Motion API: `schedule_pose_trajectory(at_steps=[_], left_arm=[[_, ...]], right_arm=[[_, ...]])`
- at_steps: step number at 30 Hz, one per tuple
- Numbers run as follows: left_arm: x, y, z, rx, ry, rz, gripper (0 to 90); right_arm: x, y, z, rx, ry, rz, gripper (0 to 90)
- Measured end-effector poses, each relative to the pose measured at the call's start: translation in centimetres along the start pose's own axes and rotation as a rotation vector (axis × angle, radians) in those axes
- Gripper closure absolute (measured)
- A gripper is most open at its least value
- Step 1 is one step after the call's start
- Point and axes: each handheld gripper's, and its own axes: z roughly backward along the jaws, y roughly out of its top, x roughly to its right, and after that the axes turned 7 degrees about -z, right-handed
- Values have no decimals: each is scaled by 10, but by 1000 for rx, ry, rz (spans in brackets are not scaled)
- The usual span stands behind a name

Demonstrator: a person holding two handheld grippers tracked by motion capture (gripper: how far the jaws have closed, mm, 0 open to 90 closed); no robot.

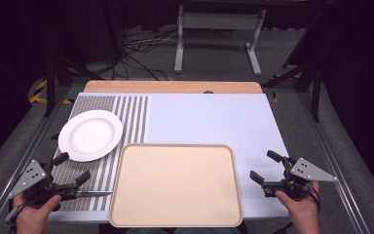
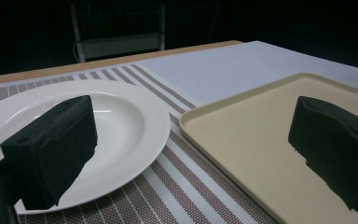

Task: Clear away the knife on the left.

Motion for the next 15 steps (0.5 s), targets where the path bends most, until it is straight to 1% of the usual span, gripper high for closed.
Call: schedule_pose_trajectory(at_steps=[6,9,11,12,13,15], left_arm=[[0,0,0,-3,-6,-5,21],[0,0,0,5,-8,9,19],[-1,0,0,-4,-12,15,20],[-1,0,1,-23,-19,16,32],[-1,0,1,-28,-17,17,48],[-1,0,1,-23,-29,24,53]], right_arm=[[0,0,1,3,-1,-5,56],[0,0,0,1,0,-3,56],[0,0,0,1,0,-3,55],[0,0,0,1,1,-4,56],[0,0,1,2,1,-5,56],[0,0,1,1,3,-5,56]])
